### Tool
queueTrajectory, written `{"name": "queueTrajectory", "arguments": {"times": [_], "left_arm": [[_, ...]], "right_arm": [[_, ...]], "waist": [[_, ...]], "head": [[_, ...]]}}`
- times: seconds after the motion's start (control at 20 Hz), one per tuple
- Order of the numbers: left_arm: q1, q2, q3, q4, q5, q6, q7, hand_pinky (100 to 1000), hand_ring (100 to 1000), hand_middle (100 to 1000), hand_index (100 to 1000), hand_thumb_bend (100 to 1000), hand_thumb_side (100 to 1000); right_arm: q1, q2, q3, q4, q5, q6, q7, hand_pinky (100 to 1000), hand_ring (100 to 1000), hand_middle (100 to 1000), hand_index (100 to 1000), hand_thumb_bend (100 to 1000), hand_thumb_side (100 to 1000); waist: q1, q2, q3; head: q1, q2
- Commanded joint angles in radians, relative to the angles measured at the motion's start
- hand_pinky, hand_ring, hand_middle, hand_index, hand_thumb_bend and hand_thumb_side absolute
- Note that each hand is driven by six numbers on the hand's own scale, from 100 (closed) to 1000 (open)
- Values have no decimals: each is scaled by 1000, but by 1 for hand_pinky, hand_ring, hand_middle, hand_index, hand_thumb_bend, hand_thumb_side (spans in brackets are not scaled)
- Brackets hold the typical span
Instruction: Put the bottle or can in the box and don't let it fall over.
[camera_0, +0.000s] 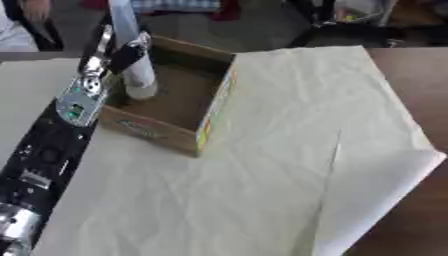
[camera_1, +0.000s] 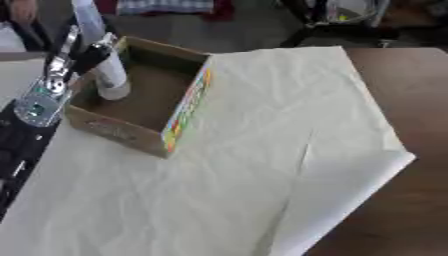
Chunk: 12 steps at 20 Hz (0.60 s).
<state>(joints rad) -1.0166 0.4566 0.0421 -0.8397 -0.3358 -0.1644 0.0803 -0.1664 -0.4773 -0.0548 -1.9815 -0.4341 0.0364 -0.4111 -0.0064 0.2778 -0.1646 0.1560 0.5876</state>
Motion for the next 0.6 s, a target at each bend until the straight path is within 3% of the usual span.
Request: {"name": "queueTrajectory", "arguments": {"times": [0.05, 0.6], "left_arm": [[-32, 20, 6, -9, 18, -5, -3, 1000, 1000, 1000, 803, 100, 668], [-6, 44, -5, -50, -24, 52, -92, 1000, 1000, 1000, 823, 100, 806]], "right_arm": [[-7, -13, -11, -18, -5, 0, 0, 965, 1000, 960, 752, 100, 546], [5, -13, -16, -18, -2, 0, -5, 964, 1000, 959, 751, 100, 550]], "waist": [[-2, -26, -2], [3, -34, 11]], "head": [[-3, -5], [-18, 11]]}}
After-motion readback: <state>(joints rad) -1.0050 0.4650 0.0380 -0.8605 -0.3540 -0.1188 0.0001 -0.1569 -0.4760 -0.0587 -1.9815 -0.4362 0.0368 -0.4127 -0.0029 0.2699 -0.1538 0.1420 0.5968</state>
